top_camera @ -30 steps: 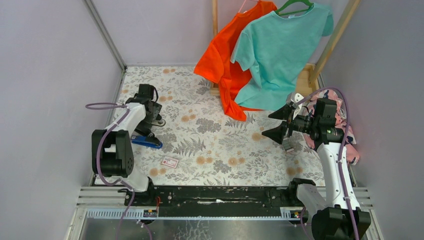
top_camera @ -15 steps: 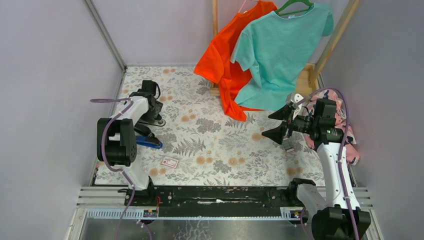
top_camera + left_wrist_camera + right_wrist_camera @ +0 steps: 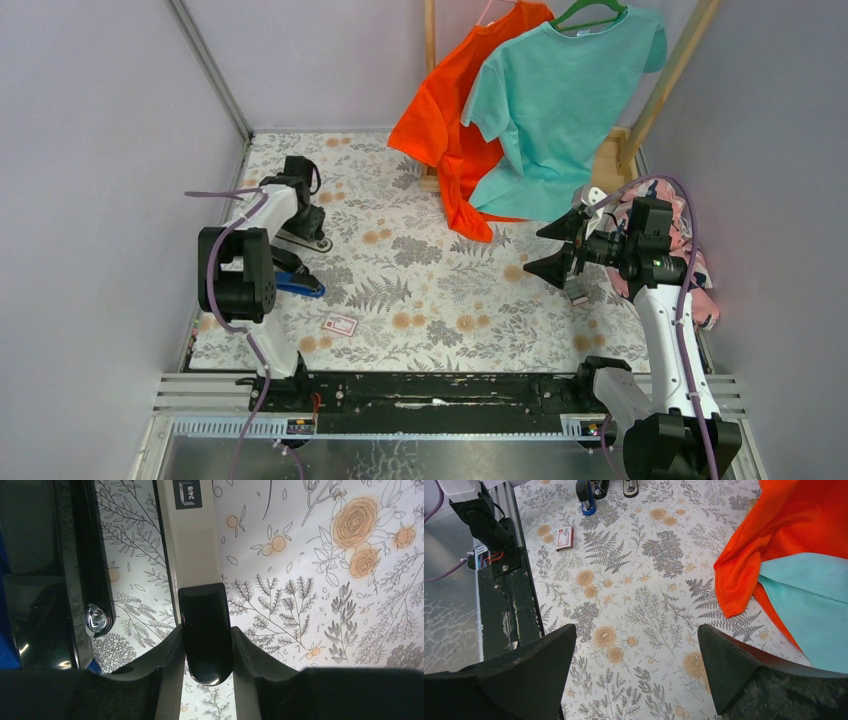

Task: Unload the staples from the stapler
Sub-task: Move the stapler to the center of the board.

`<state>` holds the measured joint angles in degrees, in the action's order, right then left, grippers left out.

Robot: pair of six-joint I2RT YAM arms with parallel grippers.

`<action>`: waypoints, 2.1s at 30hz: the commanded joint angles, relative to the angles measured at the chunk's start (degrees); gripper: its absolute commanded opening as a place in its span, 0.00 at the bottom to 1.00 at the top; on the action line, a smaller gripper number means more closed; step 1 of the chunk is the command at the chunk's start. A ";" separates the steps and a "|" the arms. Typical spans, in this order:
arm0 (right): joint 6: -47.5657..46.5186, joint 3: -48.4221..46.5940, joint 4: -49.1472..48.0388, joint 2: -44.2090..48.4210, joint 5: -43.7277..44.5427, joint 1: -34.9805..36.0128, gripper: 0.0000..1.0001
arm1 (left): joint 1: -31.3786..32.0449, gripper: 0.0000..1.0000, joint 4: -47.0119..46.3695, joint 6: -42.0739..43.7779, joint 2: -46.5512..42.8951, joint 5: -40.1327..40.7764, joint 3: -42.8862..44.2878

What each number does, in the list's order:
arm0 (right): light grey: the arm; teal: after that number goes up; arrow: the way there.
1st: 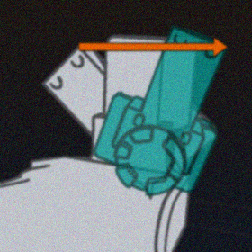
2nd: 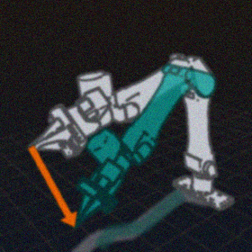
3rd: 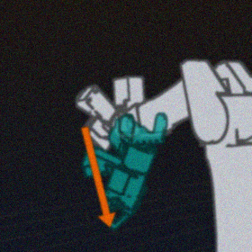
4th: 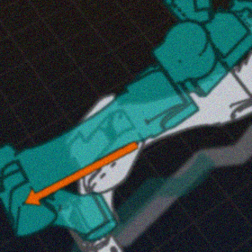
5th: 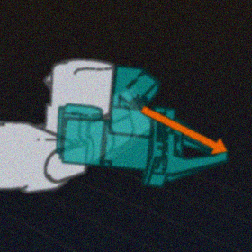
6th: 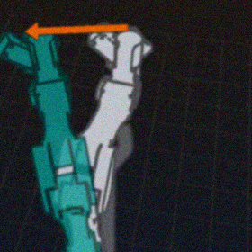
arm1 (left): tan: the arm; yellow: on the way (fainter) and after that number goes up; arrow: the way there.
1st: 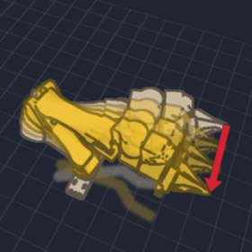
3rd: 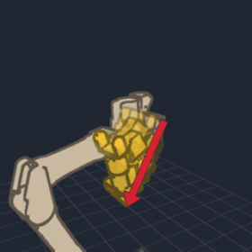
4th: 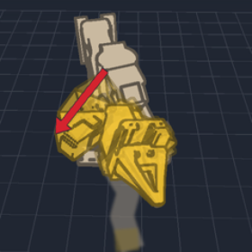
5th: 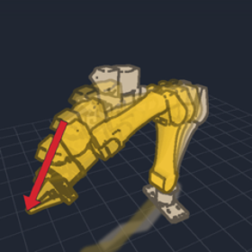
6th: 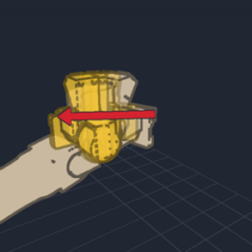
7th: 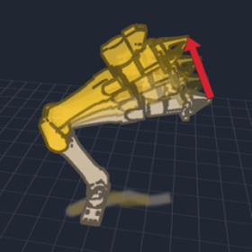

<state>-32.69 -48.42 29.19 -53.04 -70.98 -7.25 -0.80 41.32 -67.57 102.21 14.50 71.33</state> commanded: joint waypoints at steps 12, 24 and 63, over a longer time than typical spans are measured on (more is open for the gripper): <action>0.37 0.52 -2.39 -0.54 -0.26 -0.22 0.99 | 12.49 0.00 -4.45 6.63 -9.55 -15.59 -5.40; 0.06 0.57 -2.25 -1.11 0.12 -0.22 0.99 | 37.30 0.00 -21.63 -12.23 -19.45 -11.70 -18.19; -2.79 1.49 -1.59 -2.49 -1.62 -0.23 0.99 | 50.10 0.84 -24.00 1.40 -4.95 -17.52 -4.68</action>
<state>-34.22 -47.62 28.80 -55.79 -70.13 -7.25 49.10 26.04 -72.38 103.66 -1.17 71.59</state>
